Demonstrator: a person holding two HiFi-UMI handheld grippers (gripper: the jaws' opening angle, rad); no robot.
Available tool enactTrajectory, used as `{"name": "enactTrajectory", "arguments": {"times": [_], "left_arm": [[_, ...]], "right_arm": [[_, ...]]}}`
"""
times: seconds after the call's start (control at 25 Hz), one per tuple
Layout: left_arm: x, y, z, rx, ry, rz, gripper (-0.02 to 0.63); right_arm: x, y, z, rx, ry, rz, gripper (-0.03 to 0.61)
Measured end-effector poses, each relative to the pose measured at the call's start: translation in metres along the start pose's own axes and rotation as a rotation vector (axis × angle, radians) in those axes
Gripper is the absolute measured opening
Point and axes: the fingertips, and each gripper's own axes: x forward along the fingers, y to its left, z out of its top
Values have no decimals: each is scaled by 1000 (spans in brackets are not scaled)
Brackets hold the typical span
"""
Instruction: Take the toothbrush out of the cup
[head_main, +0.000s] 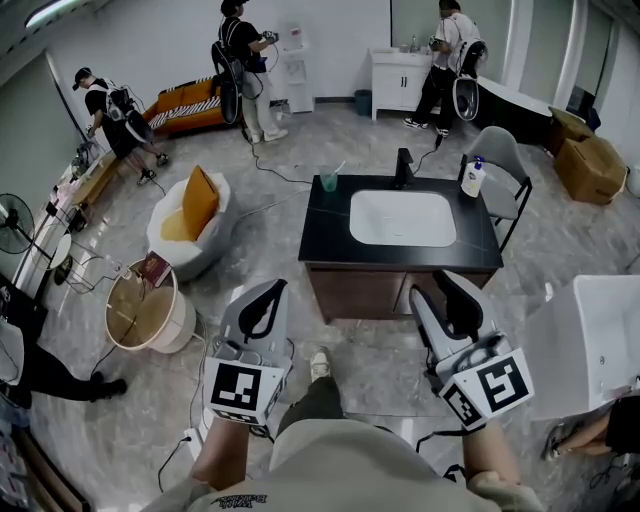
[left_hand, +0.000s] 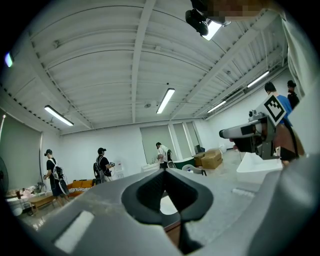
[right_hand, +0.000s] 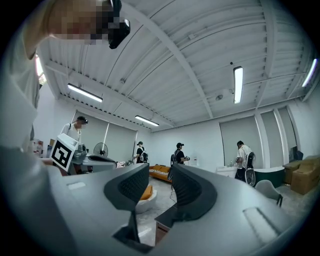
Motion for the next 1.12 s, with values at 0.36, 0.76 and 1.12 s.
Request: {"name": "enactTrajectory", "arguments": {"times": [0.36,0.76,1.12], "left_arm": [[34,9,-25,-32,11,-24,2],[102,51,-50,-50,27,-51,2],[178,124,-65,-73,51,-70,2]], "right_arm": [[31,-20,-26,5,7,-1,150],[105,-48,-48,9,33,2,150],[209,-72,-59,33,68,1,150]]}}
